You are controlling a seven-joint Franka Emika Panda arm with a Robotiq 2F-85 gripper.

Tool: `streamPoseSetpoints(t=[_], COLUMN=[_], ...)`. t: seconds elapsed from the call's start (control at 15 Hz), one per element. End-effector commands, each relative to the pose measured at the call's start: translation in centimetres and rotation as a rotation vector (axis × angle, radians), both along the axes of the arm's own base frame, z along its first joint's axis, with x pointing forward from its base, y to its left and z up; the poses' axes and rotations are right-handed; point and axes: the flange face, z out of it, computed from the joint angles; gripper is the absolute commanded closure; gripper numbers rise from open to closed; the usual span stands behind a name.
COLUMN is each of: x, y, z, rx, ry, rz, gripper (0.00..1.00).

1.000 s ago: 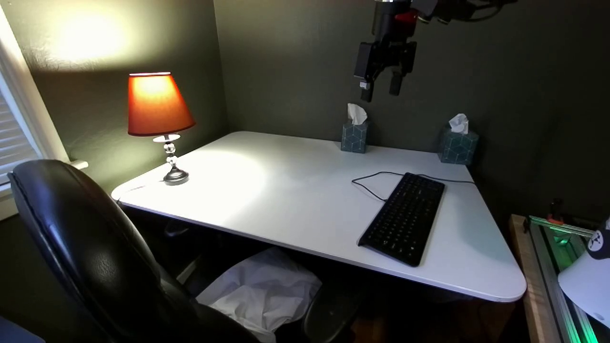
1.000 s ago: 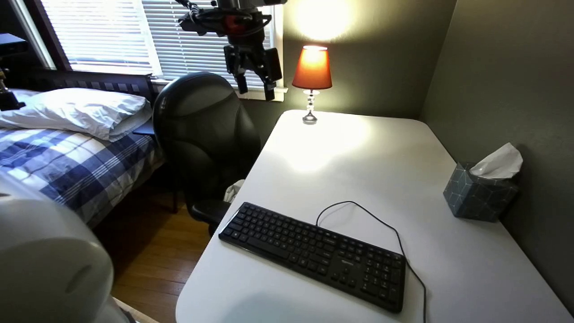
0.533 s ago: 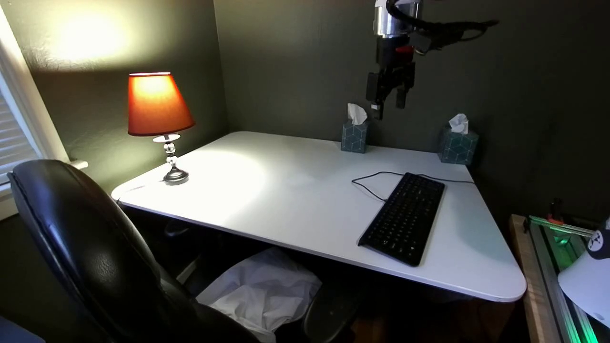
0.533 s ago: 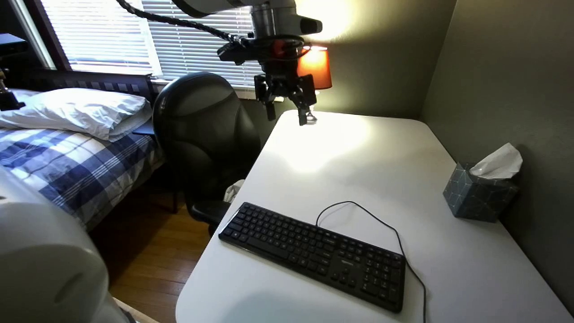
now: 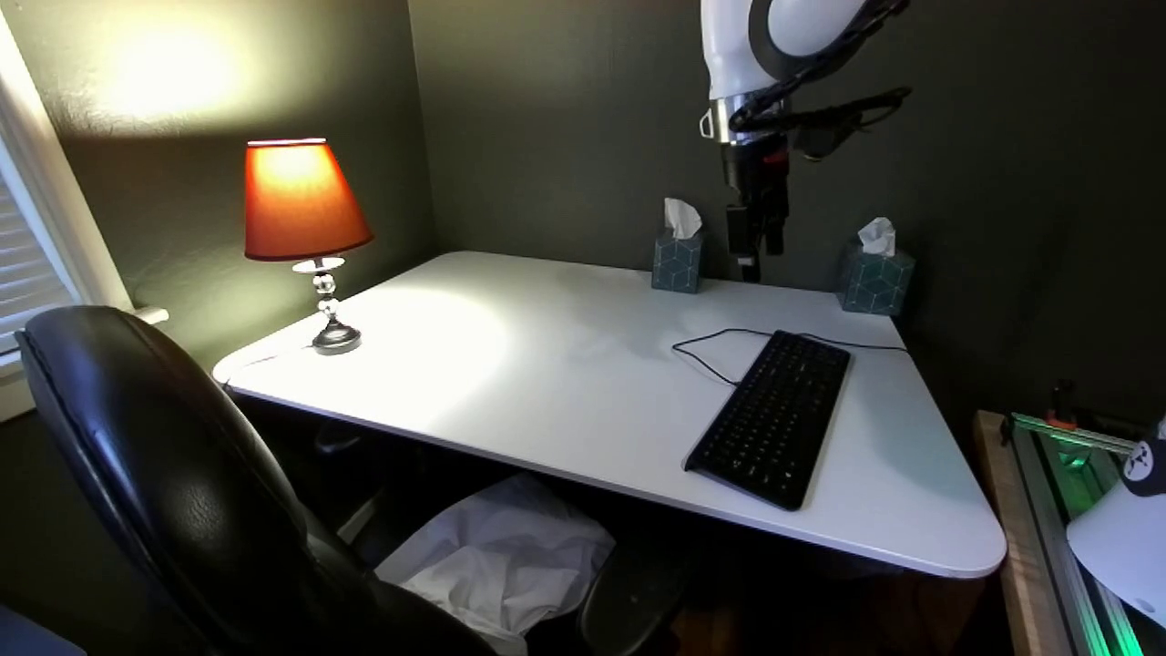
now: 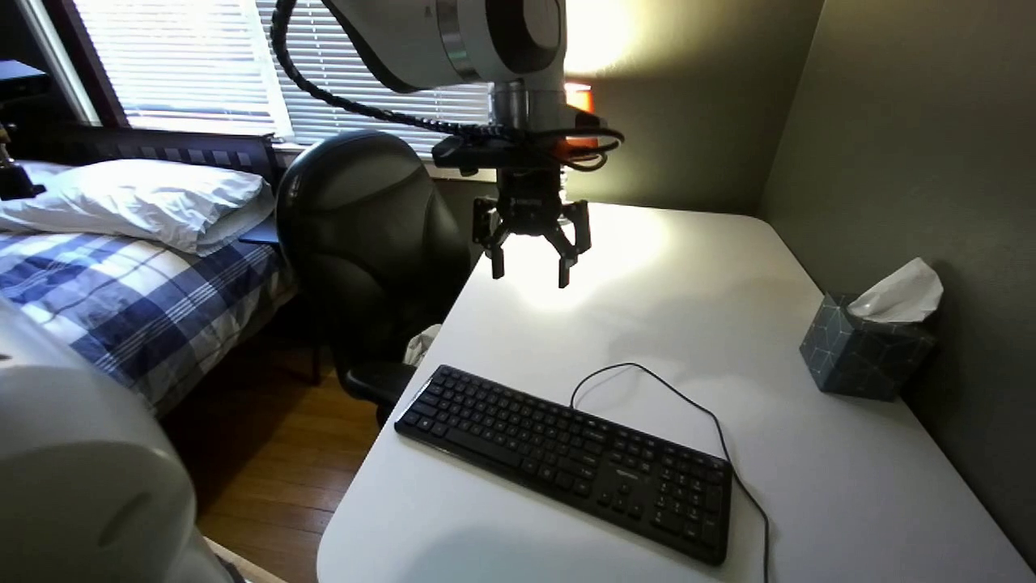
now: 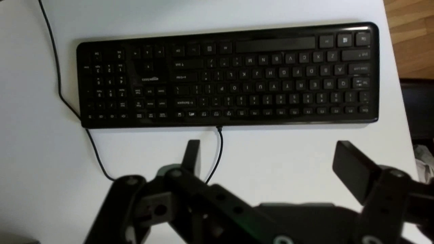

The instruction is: Press the J button on the keyboard

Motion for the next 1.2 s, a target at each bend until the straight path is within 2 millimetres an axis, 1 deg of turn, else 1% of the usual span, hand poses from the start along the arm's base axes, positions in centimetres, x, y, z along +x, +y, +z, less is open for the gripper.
streamPoseSetpoints(t=[0.0,0.27,0.73,0.93,1.0,1.13], x=[0.0,-0.1,-0.1,0.0,-0.5,-0.3], y=[-0.9,-1.4,-1.2,-1.2,-1.2,-1.2], z=[-2.8,-6.0,-10.6,-12.0,-11.2,-11.9], rx=[0.029,0.063,0.108,0.124,0.096,0.101], ry=[0.105,0.17,0.279,0.304,0.276,0.286], rz=[0.053,0.106,0.151,0.14,0.143,0.139], gripper=[0.0,0.0,0.0,0.0,0.0,0.0])
